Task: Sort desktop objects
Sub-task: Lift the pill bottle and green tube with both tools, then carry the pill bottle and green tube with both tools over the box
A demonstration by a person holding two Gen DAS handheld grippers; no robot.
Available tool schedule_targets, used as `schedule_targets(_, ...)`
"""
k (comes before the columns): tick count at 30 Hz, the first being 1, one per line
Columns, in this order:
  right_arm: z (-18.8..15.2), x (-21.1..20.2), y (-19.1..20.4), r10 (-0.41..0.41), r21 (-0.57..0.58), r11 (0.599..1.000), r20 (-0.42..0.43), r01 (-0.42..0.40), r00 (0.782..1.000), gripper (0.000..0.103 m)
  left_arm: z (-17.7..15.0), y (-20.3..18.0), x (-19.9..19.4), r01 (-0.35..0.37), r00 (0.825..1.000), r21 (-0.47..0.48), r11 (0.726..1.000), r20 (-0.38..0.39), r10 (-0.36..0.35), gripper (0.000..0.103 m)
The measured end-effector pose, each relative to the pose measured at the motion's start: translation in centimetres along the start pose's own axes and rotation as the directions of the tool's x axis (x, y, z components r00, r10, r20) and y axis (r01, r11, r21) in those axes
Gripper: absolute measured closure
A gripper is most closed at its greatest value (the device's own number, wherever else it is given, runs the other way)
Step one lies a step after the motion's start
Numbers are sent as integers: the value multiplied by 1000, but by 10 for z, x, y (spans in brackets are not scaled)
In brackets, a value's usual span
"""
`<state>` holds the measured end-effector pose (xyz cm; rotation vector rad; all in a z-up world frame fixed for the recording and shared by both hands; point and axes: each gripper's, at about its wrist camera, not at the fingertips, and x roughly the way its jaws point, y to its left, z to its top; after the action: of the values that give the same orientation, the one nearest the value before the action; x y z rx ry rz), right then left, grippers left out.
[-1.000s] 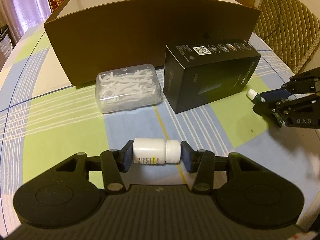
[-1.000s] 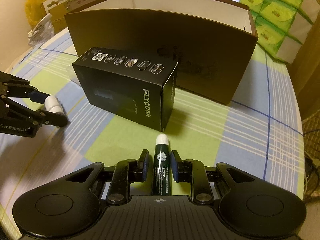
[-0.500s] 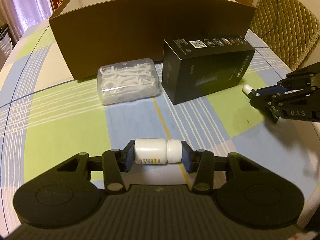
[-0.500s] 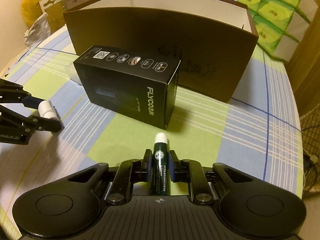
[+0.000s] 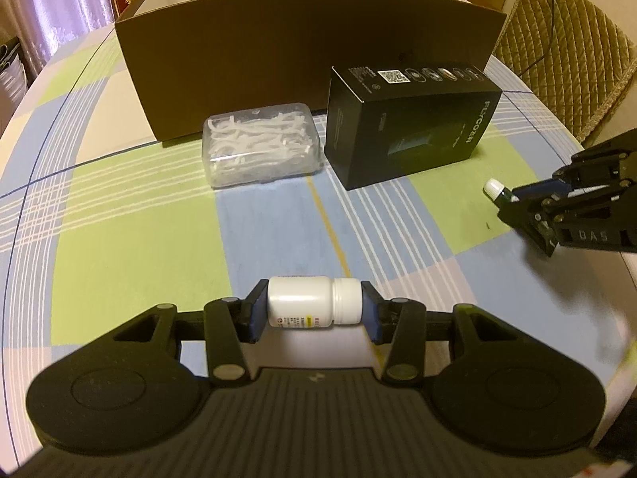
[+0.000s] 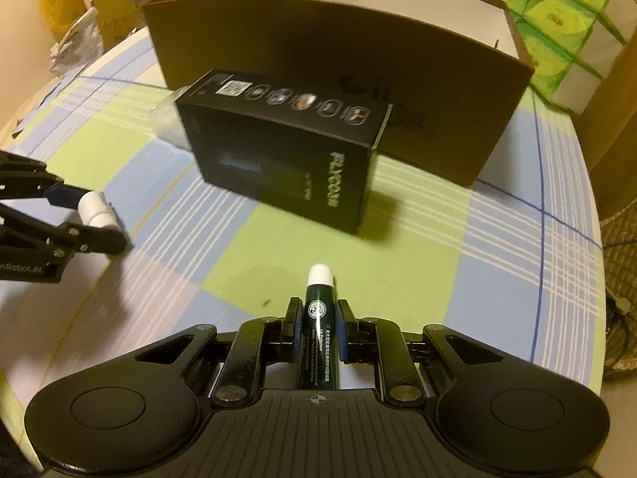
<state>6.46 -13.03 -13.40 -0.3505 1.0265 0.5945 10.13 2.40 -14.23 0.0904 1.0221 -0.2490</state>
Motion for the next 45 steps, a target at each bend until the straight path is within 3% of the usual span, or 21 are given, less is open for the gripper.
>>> schedule_targets(9, -6, -12, 17, 90, -8, 996, -42, -90, 995, 90, -7, 4, -12, 4, 1000, -19, 1000, 17, -4, 62)
schedule_targets(14, -4, -33, 21, 142, -2, 990, 1, -142, 990, 90, -3, 10, -29, 16, 999, -42, 999, 49, -14, 62)
schedule_targets(20, 21, -63, 17, 180, 14, 983, 103, -182, 978, 90, 14, 14, -51, 26, 995, -49, 998, 100, -21, 62)
schedule_targets(27, 66, -91, 4, 161, 23, 985, 221, -170, 962, 90, 55, 21, -71, 27, 982, -21, 999, 189, -23, 62)
schedule_targets(33, 109, -91, -13, 124, 39, 989, 272, -140, 954, 90, 102, 35, -78, 7, 966, 3, 1000, 259, -8, 62)
schedule_targets(39, 152, -84, -39, 81, 67, 992, 297, -105, 951, 90, 155, 50, -69, -1, 963, 2, 1000, 271, 1, 62)
schedule_targets(45, 185, -66, -56, 24, 83, 995, 288, -49, 957, 90, 198, 56, -45, -42, 970, 24, 999, 241, 35, 62)
